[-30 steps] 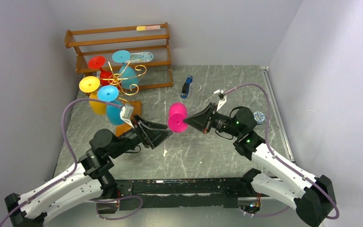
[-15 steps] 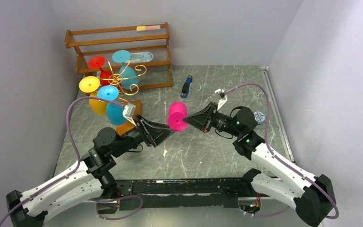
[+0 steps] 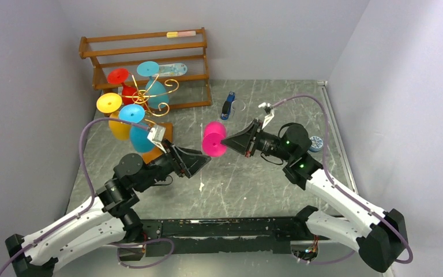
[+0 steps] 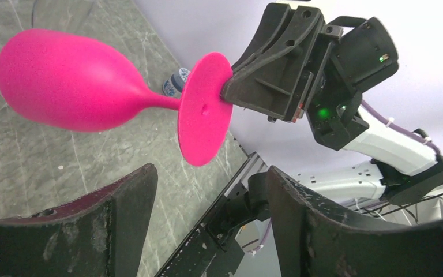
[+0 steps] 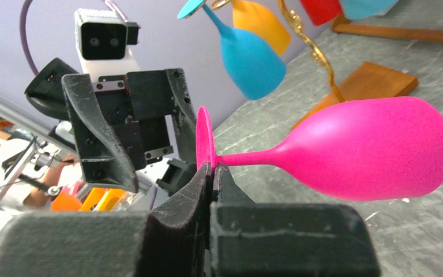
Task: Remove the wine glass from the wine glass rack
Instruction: Place the wine glass at the center of the board.
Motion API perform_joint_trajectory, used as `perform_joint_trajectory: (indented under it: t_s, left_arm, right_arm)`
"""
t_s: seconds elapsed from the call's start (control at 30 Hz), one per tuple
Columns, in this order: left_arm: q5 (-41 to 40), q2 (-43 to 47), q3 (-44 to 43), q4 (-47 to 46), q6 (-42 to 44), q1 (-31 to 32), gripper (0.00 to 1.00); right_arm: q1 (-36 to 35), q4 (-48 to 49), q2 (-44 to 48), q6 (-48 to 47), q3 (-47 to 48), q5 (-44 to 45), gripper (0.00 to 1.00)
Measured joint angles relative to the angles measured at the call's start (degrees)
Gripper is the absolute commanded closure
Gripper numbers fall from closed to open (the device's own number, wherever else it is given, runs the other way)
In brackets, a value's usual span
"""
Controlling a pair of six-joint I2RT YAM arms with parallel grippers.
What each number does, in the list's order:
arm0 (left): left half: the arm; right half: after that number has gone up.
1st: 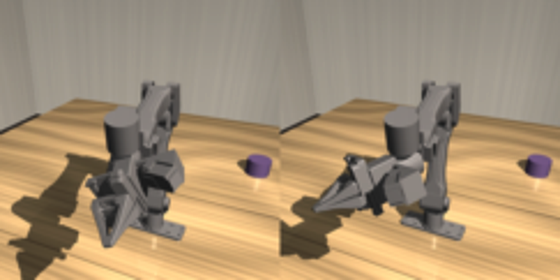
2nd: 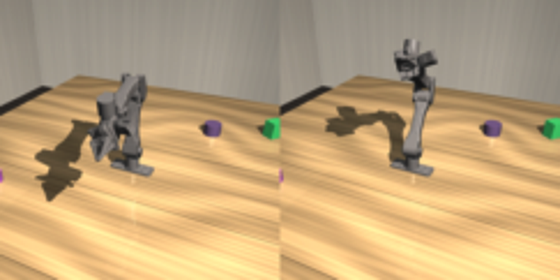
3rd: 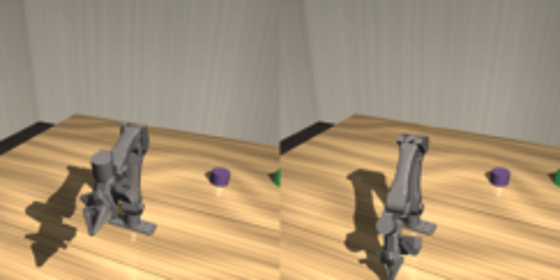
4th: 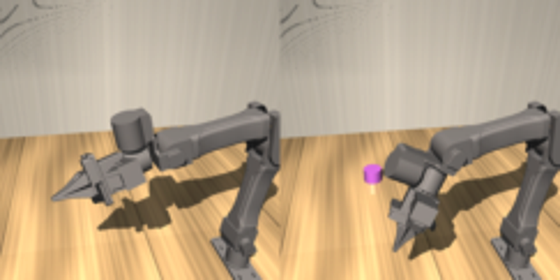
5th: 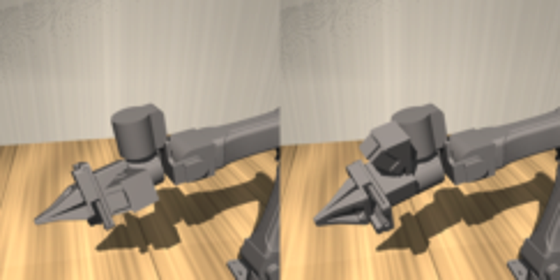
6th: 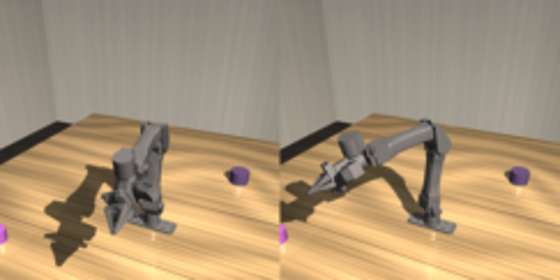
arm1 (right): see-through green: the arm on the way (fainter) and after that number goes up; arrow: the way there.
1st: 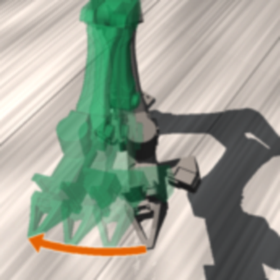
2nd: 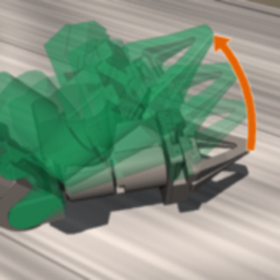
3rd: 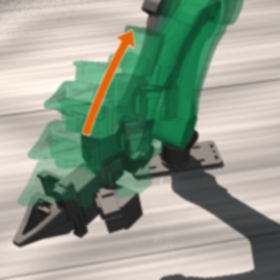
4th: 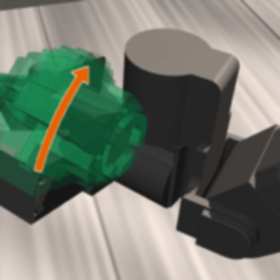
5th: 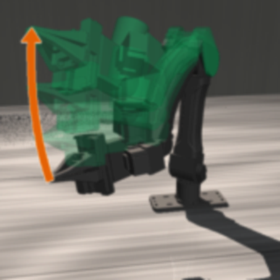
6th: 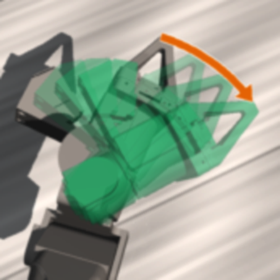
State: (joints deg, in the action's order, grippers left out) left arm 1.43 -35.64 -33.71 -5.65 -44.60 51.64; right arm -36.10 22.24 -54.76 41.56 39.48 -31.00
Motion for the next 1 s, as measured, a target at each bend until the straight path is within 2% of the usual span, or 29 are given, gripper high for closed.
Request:
perform_joint_trajectory:
  t_s: [0.07,0.2,0.3,0.37,0.57,0.73,0.9,1.0]
  left_arm:
    - [-0.07,-1.16,-0.26,0.20,0.00,0.00,0.33]
    - [-0.15,-4.15,-0.96,0.20,0.39,0.00,0.53]
    - [0.17,-6.60,-2.47,0.26,1.25,0.00,0.55]
    - [0.52,-7.45,-2.75,-0.37,1.27,0.00,0.62]
    - [2.36,-7.65,-1.31,-4.37,-0.70,-0.02,0.71]
    - [4.07,-8.24,-0.63,-7.17,-1.70,-0.09,0.88]
    - [5.70,-8.31,0.48,-9.38,-2.38,-0.20,0.95]
    - [6.54,-8.37,0.85,-9.77,-2.64,-0.22,0.95]
  right_arm:
    - [0.00,0.85,-1.25,0.68,0.07,-1.88,1.00]
    - [-0.02,1.33,-2.91,1.27,0.07,-4.28,1.00]
    - [-0.02,2.43,-3.26,1.99,0.07,-5.35,1.00]
    - [-0.02,3.67,-3.26,2.34,0.07,-6.03,1.00]
    - [-0.02,7.19,-3.26,2.49,-0.52,-8.13,1.00]
    - [-0.02,9.05,-3.30,1.97,-1.44,-8.70,1.00]
    - [0.00,11.82,-3.02,2.16,-3.30,-8.46,1.00]
    - [-0.02,12.85,-2.27,2.54,-4.52,-8.00,1.00]
